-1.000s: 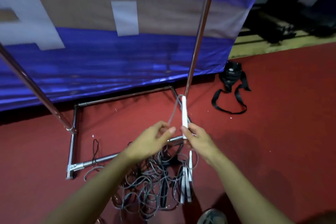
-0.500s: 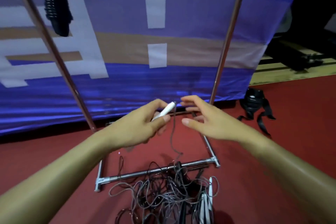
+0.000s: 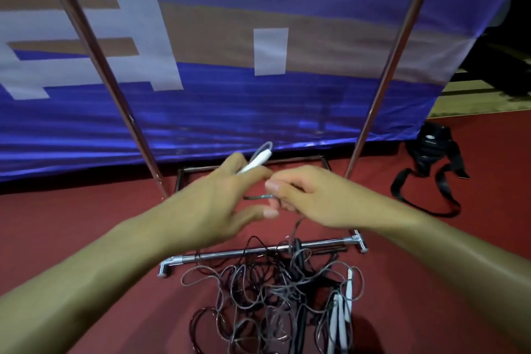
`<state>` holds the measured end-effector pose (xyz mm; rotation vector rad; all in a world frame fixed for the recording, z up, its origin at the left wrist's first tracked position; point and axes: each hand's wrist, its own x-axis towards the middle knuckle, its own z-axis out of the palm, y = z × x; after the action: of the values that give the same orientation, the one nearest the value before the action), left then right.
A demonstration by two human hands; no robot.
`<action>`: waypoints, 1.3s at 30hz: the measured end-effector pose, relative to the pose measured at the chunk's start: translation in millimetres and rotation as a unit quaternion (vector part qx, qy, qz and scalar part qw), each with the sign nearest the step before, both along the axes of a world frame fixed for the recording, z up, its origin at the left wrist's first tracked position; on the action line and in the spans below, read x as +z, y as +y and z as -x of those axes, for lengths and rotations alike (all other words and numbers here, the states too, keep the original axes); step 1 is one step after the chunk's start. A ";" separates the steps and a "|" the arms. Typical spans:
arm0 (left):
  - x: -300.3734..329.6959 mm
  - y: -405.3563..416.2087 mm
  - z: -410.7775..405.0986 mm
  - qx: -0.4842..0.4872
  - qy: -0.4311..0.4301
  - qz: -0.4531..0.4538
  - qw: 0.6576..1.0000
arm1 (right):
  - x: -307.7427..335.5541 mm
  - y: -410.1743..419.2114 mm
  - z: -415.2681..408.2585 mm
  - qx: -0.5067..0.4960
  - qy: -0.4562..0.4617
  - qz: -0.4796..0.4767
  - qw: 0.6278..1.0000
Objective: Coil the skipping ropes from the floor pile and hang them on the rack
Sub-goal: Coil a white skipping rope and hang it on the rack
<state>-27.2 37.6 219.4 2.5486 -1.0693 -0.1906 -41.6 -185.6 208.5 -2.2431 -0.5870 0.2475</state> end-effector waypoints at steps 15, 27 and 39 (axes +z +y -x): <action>-9.3 -1.9 -27.5 0.011 0.067 -0.044 0.997 | 2.1 -34.7 -19.7 -0.001 -0.091 0.135 0.987; -10.0 54.0 -72.4 0.068 -0.004 -0.118 0.991 | -4.0 -79.3 -20.4 0.011 0.104 0.178 0.979; 3.9 10.4 -37.2 0.031 -0.082 -0.084 0.993 | 24.7 -40.0 -16.9 0.051 0.046 0.206 0.976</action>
<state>10.1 47.9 223.3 2.7843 -1.0727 -0.0562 -24.6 -225.6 233.2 -2.5836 -0.6470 0.5675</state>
